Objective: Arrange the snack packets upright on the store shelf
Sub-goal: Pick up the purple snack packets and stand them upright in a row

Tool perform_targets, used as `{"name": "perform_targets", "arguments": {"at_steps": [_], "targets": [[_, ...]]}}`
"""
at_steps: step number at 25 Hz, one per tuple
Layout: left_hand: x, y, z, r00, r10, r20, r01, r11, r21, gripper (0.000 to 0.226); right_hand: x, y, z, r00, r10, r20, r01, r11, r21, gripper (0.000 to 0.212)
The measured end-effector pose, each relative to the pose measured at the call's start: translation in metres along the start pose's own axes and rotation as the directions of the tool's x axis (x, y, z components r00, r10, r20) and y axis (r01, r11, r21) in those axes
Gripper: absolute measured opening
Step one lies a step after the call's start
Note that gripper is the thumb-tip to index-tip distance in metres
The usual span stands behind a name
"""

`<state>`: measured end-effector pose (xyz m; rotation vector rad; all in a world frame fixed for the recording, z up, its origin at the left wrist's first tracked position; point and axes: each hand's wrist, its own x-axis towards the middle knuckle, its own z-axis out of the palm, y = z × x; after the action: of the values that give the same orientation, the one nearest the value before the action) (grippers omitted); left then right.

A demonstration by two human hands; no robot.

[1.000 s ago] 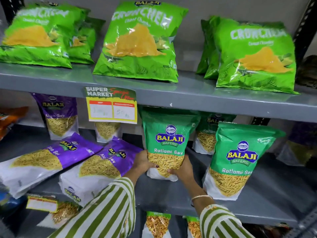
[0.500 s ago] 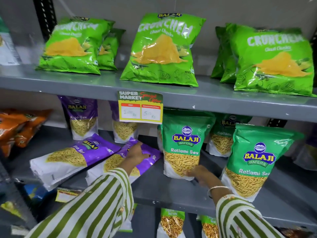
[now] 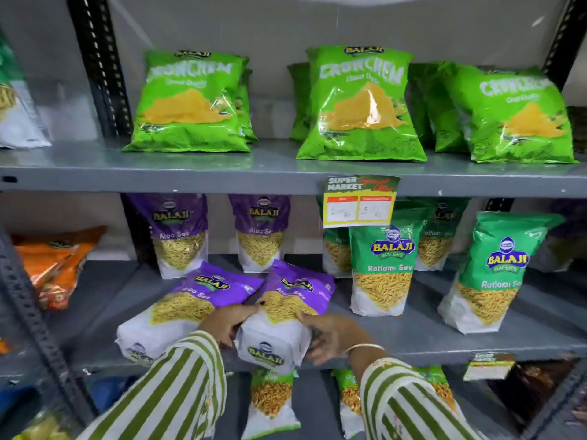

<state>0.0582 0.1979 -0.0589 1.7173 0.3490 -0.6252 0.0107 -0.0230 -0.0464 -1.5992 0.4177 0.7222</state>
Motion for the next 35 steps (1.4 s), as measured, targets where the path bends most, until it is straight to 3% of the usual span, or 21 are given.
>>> {"name": "perform_targets", "arguments": {"at_steps": [3,6,9,11,14,17,25,31,35], "targets": [[-0.019,-0.001,0.001,0.998,0.018,0.059,-0.017,1.0,-0.022,0.017,0.004,0.008,0.02,0.995,-0.072,0.068,0.055,0.971,0.234,0.029],[-0.033,0.005,0.002,0.997,0.013,0.081,-0.016,0.999,0.029,0.017,0.002,0.006,0.016,0.996,-0.088,0.034,0.08,0.981,0.179,0.03],[-0.045,0.009,0.002,0.99,0.074,0.121,-0.078,0.996,0.03,0.017,-0.012,-0.01,0.01,0.995,-0.099,-0.012,0.099,0.993,0.071,0.012],[-0.053,0.017,0.003,0.987,0.132,0.088,-0.136,0.99,0.044,0.018,-0.02,-0.023,0.008,0.979,-0.177,-0.1,0.174,0.984,-0.043,0.019],[-0.068,0.033,0.006,0.973,0.232,-0.001,-0.231,0.969,0.09,0.027,-0.032,-0.036,0.012,0.921,-0.354,-0.165,0.345,0.935,-0.079,0.051],[-0.072,0.037,0.008,0.956,0.281,-0.078,-0.269,0.953,0.139,0.053,-0.033,-0.036,0.013,0.868,-0.463,-0.178,0.46,0.886,-0.06,0.067],[-0.056,0.035,0.019,0.905,0.377,-0.195,-0.336,0.917,0.214,0.062,-0.015,-0.041,-0.004,0.813,-0.548,-0.199,0.512,0.834,-0.206,0.073],[-0.013,0.043,0.037,0.799,0.522,-0.3,-0.44,0.846,0.299,0.072,0.023,-0.044,-0.023,0.635,-0.74,-0.223,0.701,0.672,-0.237,0.11],[0.014,0.041,0.048,0.78,0.54,-0.318,-0.457,0.837,0.302,0.078,0.039,-0.046,-0.031,0.668,-0.692,-0.272,0.569,0.711,-0.412,0.089]]}}
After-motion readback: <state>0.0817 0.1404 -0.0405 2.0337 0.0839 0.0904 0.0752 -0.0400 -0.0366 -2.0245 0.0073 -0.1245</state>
